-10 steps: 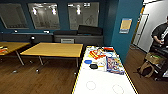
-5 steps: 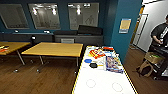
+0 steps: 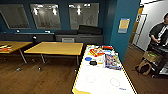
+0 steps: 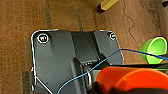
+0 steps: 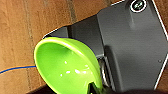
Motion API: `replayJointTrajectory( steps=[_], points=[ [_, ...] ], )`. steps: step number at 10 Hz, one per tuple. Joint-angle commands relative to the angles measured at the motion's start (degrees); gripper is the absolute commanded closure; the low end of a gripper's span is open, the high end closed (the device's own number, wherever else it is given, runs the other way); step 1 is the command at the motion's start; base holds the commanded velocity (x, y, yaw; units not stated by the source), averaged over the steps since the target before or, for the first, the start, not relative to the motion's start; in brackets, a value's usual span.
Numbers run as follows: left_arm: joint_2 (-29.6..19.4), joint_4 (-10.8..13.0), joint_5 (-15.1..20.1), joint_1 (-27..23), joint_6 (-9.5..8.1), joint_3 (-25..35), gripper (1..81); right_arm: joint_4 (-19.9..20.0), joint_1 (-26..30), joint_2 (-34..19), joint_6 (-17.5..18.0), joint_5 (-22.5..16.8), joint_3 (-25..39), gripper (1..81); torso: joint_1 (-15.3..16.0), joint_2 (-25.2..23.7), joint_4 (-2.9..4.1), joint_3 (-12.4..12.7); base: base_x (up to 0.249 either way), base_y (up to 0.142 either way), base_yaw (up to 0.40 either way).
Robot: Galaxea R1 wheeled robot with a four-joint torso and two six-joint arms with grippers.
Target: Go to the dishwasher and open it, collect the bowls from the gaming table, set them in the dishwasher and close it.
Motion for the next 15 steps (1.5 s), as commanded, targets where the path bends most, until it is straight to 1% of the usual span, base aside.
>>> replayJointTrajectory(
  steps=[1, 3, 4, 6, 9, 11, 15],
  points=[
    [0.77, 1.11, 1.84, -1.87, 0.33, -2.60, 81.1, -1.44, 1.36, -0.27, -0.16, -3.42, -0.44, 81.1, 0.07, 0.00, 0.00, 0.00, -0.139, 0.000, 0.000],
    [2.96, 1.11, 1.93, -1.87, 0.24, -5.76, 81.1, -2.31, 1.37, -0.27, -0.42, -3.42, -1.06, 81.1, 0.07, 0.00, 0.00, 0.00, -0.139, 0.000, 0.000],
    [3.32, 1.11, 1.93, -1.70, 0.24, -6.30, 81.1, -2.58, 1.63, -0.36, -0.42, -3.59, -1.23, 81.1, 0.07, 0.00, 0.00, 0.00, -0.139, 0.000, 0.000],
    [2.53, 1.03, 1.23, -0.38, 0.24, -6.30, 81.1, -2.50, 1.72, -1.50, -0.34, -3.68, -1.41, 81.1, 0.07, 0.00, 0.00, 0.00, -0.139, 0.000, 0.000],
    [-0.28, 0.94, -1.85, 1.47, -0.20, -6.38, 81.1, -2.67, 1.28, -5.02, -0.42, -3.95, -0.62, 81.1, 0.07, 0.00, 0.00, 0.02, -0.139, 0.000, 0.000],
    [-0.73, 1.03, -2.38, 2.18, -0.20, -6.30, 81.1, -3.11, 1.19, -5.28, -0.51, -4.04, -0.53, 81.1, 0.07, -0.02, 0.00, 0.02, -0.139, 0.000, 0.000],
    [-0.02, 1.20, -2.90, 2.35, -0.02, -6.38, 81.1, -3.64, 1.10, -4.49, -0.51, -4.04, -0.53, 81.1, 0.07, -0.02, 0.00, 0.02, -0.139, 0.000, 0.000]
  ],
)
